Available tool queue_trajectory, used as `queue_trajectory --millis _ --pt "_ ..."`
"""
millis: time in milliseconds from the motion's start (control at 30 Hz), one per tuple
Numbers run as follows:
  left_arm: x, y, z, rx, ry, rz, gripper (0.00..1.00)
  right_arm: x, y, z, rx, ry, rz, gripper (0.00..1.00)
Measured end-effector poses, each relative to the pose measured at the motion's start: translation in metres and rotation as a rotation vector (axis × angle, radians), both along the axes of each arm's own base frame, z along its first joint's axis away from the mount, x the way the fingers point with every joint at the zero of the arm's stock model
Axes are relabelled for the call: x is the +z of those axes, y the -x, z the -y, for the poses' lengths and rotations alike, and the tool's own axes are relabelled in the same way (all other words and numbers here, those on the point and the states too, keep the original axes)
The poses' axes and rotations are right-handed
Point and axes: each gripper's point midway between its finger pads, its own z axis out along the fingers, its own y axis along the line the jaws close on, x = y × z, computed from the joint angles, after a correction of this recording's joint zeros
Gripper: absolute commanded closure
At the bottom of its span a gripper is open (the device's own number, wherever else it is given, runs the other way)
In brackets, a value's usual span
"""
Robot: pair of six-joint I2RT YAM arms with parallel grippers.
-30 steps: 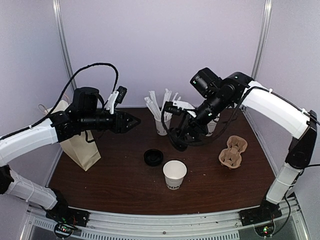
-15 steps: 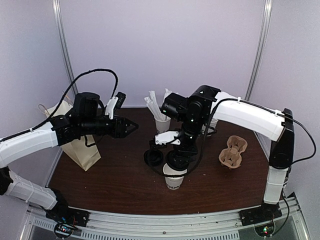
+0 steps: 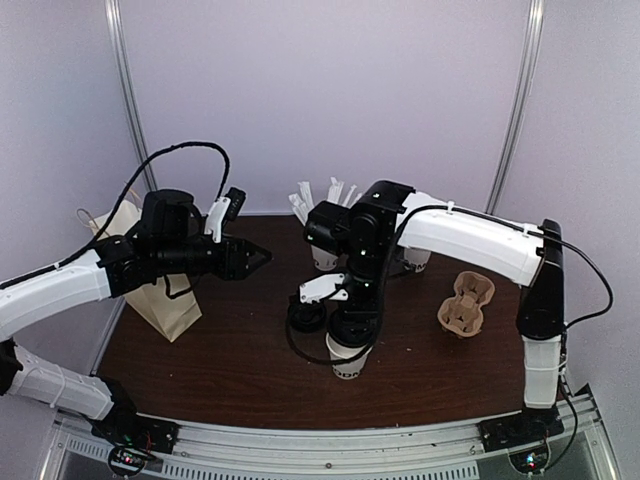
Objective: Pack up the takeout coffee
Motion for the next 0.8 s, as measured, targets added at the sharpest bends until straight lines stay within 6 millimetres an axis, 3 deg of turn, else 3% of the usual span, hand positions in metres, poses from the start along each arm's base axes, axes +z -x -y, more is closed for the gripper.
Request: queue_trajectory --millis 333,800 --pt "-0.009 0.001 -0.002 0.005 -0.013 -0.012 0.46 -0.009 0.010 0.002 0.022 0.049 -0.018 0.29" --pt "-0.012 0.001 -0.002 0.006 -0.011 -0.012 0.46 -0.019 0.007 0.001 0.020 0.086 -0.018 0.28"
